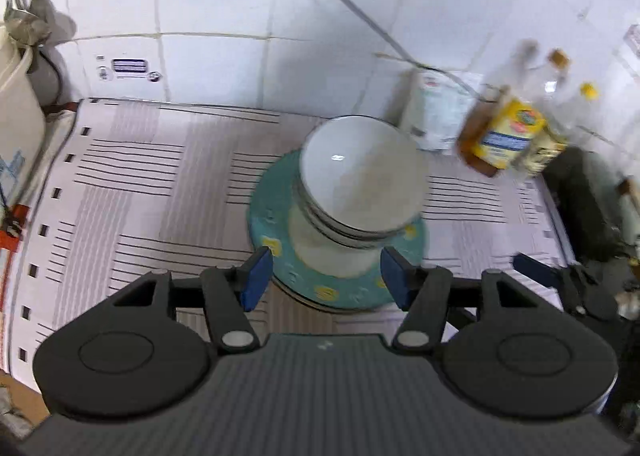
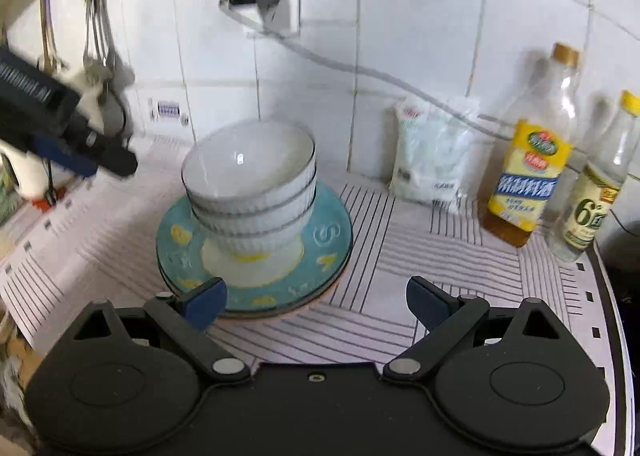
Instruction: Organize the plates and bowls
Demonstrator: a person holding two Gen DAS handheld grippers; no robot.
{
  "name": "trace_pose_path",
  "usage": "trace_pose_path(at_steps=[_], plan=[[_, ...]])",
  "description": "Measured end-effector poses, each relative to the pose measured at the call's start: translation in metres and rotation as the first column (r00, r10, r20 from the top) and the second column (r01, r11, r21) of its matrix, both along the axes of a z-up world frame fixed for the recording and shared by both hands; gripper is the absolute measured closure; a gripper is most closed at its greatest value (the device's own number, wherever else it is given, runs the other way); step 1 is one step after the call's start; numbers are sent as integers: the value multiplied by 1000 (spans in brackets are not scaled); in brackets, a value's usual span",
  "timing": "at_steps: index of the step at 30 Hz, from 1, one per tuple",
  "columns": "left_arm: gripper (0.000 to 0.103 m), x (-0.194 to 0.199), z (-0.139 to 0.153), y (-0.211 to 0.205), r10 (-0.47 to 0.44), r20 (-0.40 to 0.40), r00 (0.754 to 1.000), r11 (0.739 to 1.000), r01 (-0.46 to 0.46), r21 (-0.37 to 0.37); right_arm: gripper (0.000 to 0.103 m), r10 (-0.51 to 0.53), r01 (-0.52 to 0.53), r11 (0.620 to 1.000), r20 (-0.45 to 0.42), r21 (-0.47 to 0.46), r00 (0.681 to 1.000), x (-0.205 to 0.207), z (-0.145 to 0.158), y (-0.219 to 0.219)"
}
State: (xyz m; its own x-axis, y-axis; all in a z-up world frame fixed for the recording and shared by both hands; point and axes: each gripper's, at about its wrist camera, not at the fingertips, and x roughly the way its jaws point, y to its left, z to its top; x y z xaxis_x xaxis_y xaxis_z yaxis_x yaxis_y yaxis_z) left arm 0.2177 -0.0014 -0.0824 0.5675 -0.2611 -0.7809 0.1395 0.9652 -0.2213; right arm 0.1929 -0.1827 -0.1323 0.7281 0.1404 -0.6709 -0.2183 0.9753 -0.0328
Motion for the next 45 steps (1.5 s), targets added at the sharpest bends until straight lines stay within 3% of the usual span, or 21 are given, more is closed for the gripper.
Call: trace_pose_path(at_steps=[10, 13, 18, 21, 25, 29, 34, 45], plan=[[40, -52, 32, 5, 54, 29, 998, 987, -58, 151, 5, -128, 127, 991, 24, 46, 991, -32, 49, -11], [36, -69, 41, 4, 46, 41, 998, 985, -53, 161, 5, -188, 187, 982, 25, 36, 982, -44, 69, -9], [26, -96, 52, 0, 23, 61, 998, 982, -34, 185, 5, -185, 185, 983, 48, 8, 982, -73, 103, 1], [20, -108, 55, -4, 4, 53, 999, 972, -16, 234, 5, -217, 217, 976, 8, -21, 976, -85, 117, 6], [17, -125, 59, -5, -8, 52, 999, 971, -5, 240, 5, -225, 226, 974, -57, 18, 973, -103, 123, 4], [6, -139, 62, -4, -6, 50, 999, 972, -6, 236, 4, -267, 267, 964, -57, -20, 962, -123, 124, 9], [5, -156, 67, -2, 5, 46, 999, 974, -15, 227, 2, -324, 324, 946, -33, -23, 945, -138, 128, 13], [5, -166, 67, 1, 6, 64, 998, 969, -21, 246, 2, -339, 338, 941, -21, -13, 941, -148, 135, 19]])
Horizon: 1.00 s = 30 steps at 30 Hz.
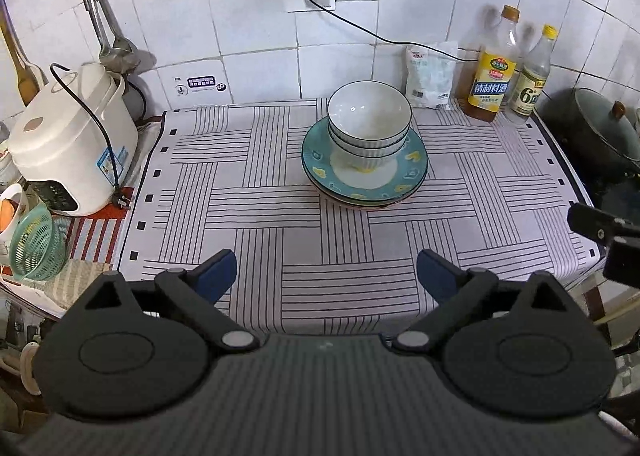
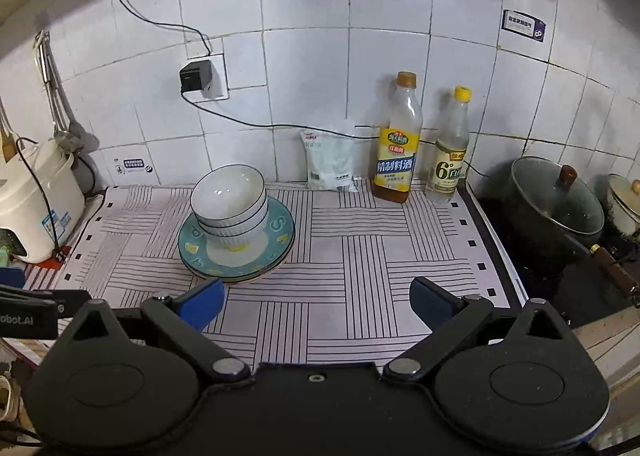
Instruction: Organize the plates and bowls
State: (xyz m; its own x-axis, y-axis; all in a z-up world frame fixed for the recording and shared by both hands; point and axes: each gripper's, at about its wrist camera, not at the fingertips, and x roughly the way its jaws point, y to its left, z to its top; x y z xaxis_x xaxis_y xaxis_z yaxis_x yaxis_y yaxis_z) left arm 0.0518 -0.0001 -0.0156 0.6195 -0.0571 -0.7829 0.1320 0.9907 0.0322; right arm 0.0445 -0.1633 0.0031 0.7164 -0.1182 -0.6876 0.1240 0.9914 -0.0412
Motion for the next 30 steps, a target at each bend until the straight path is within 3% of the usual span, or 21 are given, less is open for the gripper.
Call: trace_pose_path(at_steps=[9, 11, 14, 21, 30], plan=[[5, 0, -9, 2, 19, 8, 1000, 1000, -19, 16, 2, -7, 9, 999, 34, -36, 999, -7, -2, 4], [5, 0, -10, 2, 24, 12, 1000, 1000, -24, 20, 2, -19, 19, 1000, 41, -9, 999, -9, -2, 0], [5, 3, -11, 3, 41, 8, 999, 999, -41, 6, 2, -24, 24, 1000, 33, 2, 999, -7, -5, -4], [5, 4, -9, -4, 47, 29, 998, 999, -48, 21, 3, -5, 5, 998, 6, -65, 1000, 1, -5, 5], [5, 6, -10, -8, 51, 36, 998, 998, -52, 26, 3, -2, 2, 1000, -12, -25, 1000, 8, -10, -3]])
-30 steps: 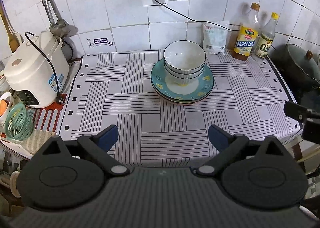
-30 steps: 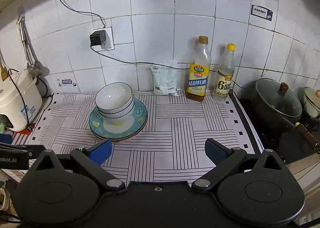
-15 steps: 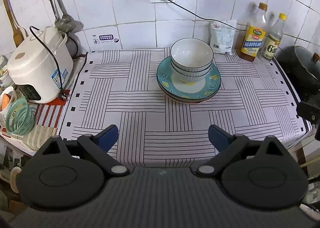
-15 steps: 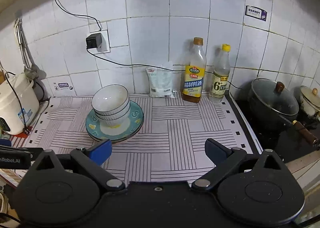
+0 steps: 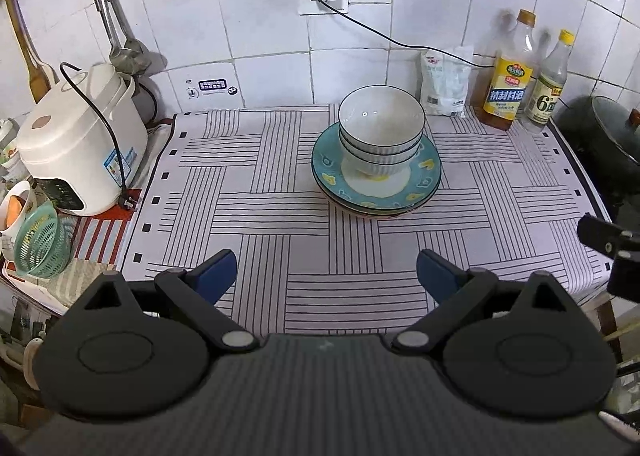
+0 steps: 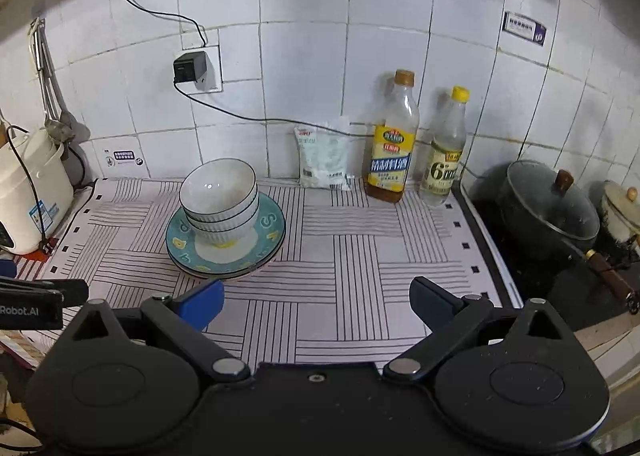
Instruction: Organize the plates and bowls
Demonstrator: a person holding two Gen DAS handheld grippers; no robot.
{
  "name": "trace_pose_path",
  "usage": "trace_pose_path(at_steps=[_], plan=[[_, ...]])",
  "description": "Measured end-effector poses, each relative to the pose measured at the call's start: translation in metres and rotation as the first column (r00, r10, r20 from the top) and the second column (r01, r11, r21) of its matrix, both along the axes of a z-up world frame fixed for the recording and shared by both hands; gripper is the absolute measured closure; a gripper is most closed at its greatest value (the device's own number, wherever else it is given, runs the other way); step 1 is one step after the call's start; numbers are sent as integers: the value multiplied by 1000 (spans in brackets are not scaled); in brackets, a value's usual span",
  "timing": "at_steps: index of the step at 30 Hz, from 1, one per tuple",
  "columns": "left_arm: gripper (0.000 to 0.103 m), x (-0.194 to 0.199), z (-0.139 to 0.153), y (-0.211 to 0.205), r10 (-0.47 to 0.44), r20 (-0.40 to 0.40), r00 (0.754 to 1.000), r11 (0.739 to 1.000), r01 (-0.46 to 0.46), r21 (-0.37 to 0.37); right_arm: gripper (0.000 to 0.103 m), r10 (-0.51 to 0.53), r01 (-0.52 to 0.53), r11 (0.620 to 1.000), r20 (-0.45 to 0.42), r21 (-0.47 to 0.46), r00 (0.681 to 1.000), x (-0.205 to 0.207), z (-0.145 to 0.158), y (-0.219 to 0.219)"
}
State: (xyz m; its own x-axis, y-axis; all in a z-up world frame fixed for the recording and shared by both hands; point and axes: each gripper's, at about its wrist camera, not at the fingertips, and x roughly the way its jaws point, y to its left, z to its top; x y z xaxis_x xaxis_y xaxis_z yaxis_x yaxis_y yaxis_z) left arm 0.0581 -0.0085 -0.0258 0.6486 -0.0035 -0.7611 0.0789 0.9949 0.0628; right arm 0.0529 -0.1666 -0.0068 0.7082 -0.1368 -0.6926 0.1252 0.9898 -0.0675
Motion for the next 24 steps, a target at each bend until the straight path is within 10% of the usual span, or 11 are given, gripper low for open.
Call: trace_pose_path(at_steps=[24], plan=[[5, 12, 3, -6, 52, 15, 999, 999, -52, 6, 2, -17, 17, 1000, -72, 13, 997, 17, -15, -13]])
